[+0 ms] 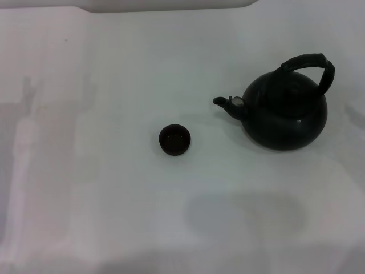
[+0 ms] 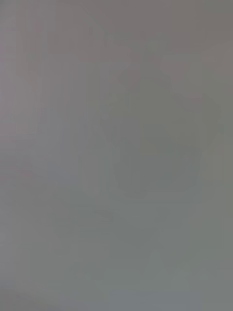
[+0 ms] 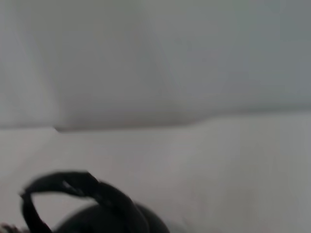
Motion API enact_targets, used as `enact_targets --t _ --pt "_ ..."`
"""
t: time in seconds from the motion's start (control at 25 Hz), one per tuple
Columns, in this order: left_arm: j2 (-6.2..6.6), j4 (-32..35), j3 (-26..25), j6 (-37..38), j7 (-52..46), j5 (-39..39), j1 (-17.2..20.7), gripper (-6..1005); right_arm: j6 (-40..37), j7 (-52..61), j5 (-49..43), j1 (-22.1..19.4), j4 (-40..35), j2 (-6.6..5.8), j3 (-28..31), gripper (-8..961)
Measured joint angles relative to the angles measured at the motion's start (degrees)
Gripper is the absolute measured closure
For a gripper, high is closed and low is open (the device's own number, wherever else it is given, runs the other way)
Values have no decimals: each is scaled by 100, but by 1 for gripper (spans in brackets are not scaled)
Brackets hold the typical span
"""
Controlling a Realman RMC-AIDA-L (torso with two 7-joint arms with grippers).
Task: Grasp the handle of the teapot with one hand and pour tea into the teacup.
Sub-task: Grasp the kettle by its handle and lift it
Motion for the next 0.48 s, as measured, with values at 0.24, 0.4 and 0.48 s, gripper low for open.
enact_targets --t 0.24,0.4,0.48 --pt "0 0 0 0 0 -56 -41 151 14 1596 -1090 7 -785 14 -379 222" --pt "-2 0 0 0 0 -64 -51 150 72 1838 -972 -51 -1071 41 -548 223" --pt "-6 0 0 0 0 -65 -51 151 77 2034 -938 -87 -1210 43 -659 223"
